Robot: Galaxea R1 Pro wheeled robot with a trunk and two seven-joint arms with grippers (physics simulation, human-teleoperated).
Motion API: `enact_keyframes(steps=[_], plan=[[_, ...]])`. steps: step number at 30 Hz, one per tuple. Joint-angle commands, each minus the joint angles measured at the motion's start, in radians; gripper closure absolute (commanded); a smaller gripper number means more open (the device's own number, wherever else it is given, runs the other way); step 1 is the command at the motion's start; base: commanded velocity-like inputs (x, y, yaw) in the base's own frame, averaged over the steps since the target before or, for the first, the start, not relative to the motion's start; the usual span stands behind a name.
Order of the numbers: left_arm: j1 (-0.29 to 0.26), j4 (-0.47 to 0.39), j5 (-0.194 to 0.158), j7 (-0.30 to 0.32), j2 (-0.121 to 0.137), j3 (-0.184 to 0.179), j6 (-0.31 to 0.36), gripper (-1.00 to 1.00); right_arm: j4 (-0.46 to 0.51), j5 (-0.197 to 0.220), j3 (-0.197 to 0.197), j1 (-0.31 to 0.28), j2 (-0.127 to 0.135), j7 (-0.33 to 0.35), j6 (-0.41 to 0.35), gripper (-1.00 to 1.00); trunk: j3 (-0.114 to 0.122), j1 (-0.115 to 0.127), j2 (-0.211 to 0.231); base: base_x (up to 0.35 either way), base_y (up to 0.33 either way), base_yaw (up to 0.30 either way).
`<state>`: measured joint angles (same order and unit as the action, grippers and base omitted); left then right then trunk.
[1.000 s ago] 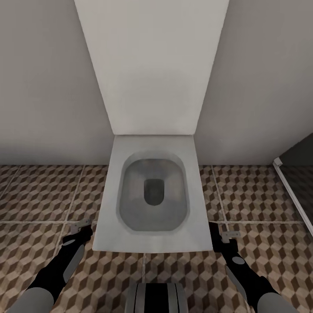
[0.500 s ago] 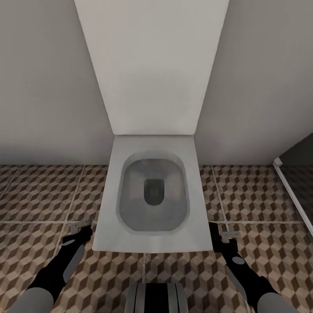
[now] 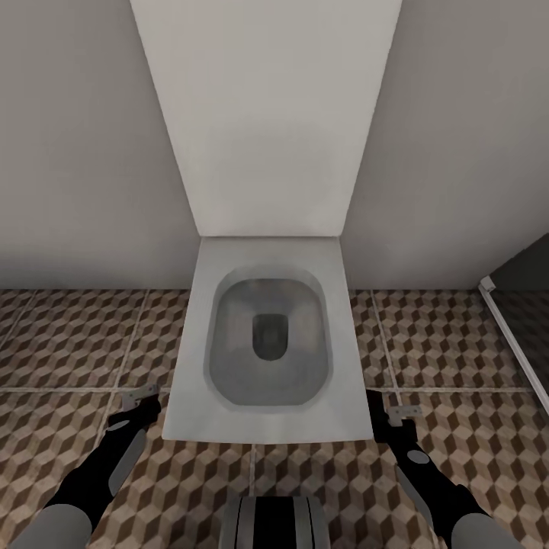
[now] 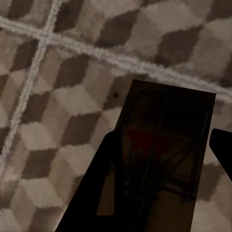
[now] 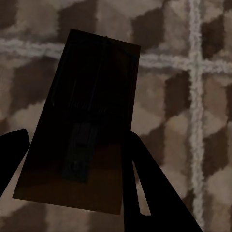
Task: Take the four mousetraps from the cabinet in the bathroom and place them on the bathroom floor. Make sure all four end up on the same floor surface, and ensure that at least two of them are either under or directly next to the same bathroom sink.
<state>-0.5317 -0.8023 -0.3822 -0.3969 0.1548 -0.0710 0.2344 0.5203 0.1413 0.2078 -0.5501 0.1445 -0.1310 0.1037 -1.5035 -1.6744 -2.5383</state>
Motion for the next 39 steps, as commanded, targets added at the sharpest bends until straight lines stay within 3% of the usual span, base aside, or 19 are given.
enact_keyframes(steps=[1,10,28,34,39], plan=[[0.0,-0.002,-0.007,-0.01,0.001,-0.006,0.003,1.0,0.0,0.011,0.009,-0.001,0.001,-0.007,0.004,1.0,-0.001,0.0,0.0,0.0,0.0,0.0],[0.0,-0.002,-0.001,-0.011,0.01,0.001,0.001,1.0,-0.002,0.01,0.009,-0.001,0.001,-0.007,0.003,1.0,-0.001,0.0,0.0,0.0,0.0,0.0],[0.0,0.0,-0.004,-0.008,-0.001,-0.005,-0.004,1.0,-0.002,0.01,0.009,-0.001,0.003,-0.014,0.004,1.0,-0.001,0.0,0.0,0.0,0.0,0.0],[0.0,0.013,-0.004,-0.005,-0.002,-0.008,-0.066,1.0,-0.006,0.01,0.009,-0.001,0.003,-0.011,0.014,1.0,-0.001,0.0,0.0,0.0,0.0,0.0],[0.001,0.038,-0.002,0.033,0.001,-0.009,-0.109,1.0,-0.021,0.012,0.009,-0.001,0.003,-0.007,0.076,1.0,-0.001,0.0,0.0,0.0,0.0,0.0]])
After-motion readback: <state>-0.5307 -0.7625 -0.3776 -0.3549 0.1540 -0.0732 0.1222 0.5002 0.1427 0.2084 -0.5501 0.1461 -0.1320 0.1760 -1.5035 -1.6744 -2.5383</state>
